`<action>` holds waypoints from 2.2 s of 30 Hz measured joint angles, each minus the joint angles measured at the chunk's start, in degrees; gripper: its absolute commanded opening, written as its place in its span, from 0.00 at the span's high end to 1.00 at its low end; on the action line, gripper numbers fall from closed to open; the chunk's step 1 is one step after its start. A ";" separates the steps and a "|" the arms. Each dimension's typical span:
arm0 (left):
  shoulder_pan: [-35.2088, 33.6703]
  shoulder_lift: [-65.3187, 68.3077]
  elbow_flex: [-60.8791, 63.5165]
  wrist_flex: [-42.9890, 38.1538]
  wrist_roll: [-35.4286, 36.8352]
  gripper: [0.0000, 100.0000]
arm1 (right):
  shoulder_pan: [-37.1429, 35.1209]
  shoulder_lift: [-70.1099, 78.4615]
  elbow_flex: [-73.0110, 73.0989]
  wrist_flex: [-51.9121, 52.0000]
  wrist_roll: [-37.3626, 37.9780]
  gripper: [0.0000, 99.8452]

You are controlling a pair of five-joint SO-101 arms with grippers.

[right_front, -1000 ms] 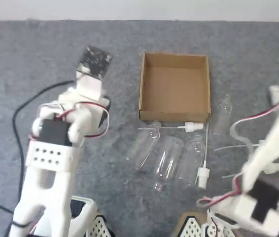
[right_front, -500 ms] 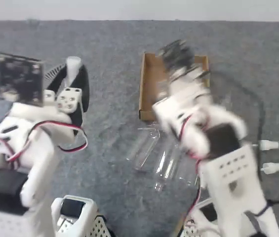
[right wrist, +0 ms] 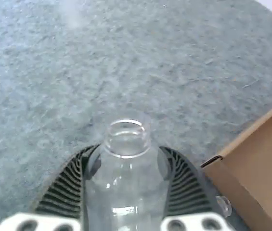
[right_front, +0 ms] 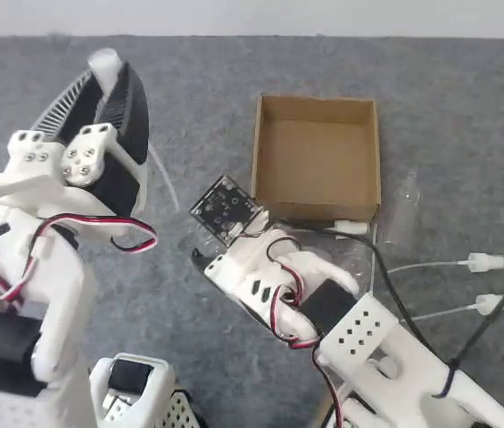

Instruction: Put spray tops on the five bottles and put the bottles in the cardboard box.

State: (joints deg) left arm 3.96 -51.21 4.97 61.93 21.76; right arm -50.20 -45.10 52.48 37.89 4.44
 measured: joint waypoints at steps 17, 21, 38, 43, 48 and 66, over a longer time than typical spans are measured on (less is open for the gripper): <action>0.00 0.09 14.42 -7.21 1.58 0.99 | -1.67 -0.35 6.68 -13.71 -0.26 0.99; -0.09 0.09 16.00 -7.21 1.58 0.99 | -1.67 -0.35 6.68 -13.71 -0.26 0.99; -0.09 -0.97 15.56 -7.21 -1.67 0.99 | 0.97 -0.35 6.68 -13.71 -0.35 0.99; -0.09 -2.90 14.59 -7.21 -2.29 0.99 | 1.49 -0.35 6.68 -13.71 -0.35 0.99; -0.09 -2.99 15.38 -9.58 -2.29 0.99 | 1.05 -0.35 6.68 -13.71 -0.35 0.99; 1.58 -3.08 22.33 -13.45 -0.35 0.99 | 0.88 -0.35 6.68 -13.71 -0.35 0.99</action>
State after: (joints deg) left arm 5.54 -54.29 27.30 48.48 21.41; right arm -49.32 -45.45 59.16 24.18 4.09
